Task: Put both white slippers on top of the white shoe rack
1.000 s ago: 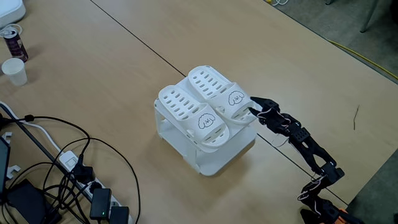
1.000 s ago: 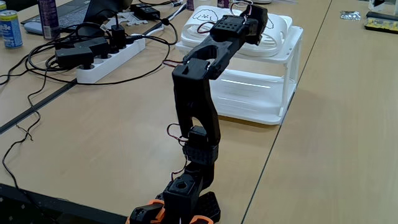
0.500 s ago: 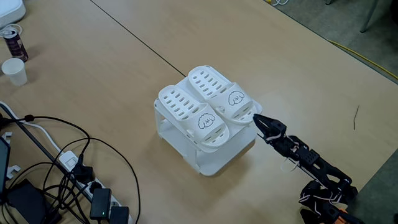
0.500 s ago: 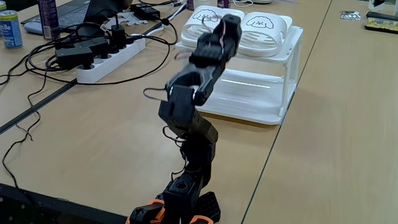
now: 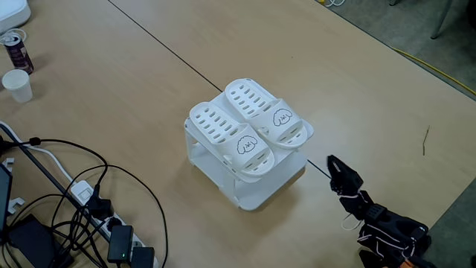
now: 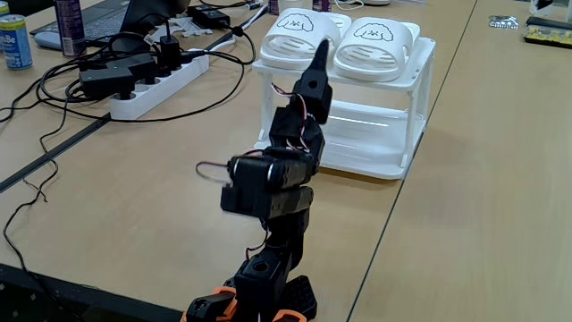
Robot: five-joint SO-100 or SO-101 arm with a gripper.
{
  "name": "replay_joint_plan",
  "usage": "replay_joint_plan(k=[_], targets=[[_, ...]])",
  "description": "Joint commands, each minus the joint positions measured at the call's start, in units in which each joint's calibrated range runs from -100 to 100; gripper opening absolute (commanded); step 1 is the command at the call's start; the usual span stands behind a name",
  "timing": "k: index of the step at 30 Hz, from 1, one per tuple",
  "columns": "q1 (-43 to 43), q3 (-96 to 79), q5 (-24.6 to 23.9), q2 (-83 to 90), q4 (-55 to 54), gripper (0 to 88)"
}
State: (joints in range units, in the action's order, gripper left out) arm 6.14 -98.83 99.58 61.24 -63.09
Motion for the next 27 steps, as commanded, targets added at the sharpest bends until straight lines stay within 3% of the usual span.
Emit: replay_joint_plan(k=[1,17,27], targets=[[-0.3,-0.9,0.4,7.9,-3.4,0.7],[-0.5,-0.8,0.4,38.3,-4.7,0.7],[-0.4,-0.7,0.4,37.8,-32.3,0.7]])
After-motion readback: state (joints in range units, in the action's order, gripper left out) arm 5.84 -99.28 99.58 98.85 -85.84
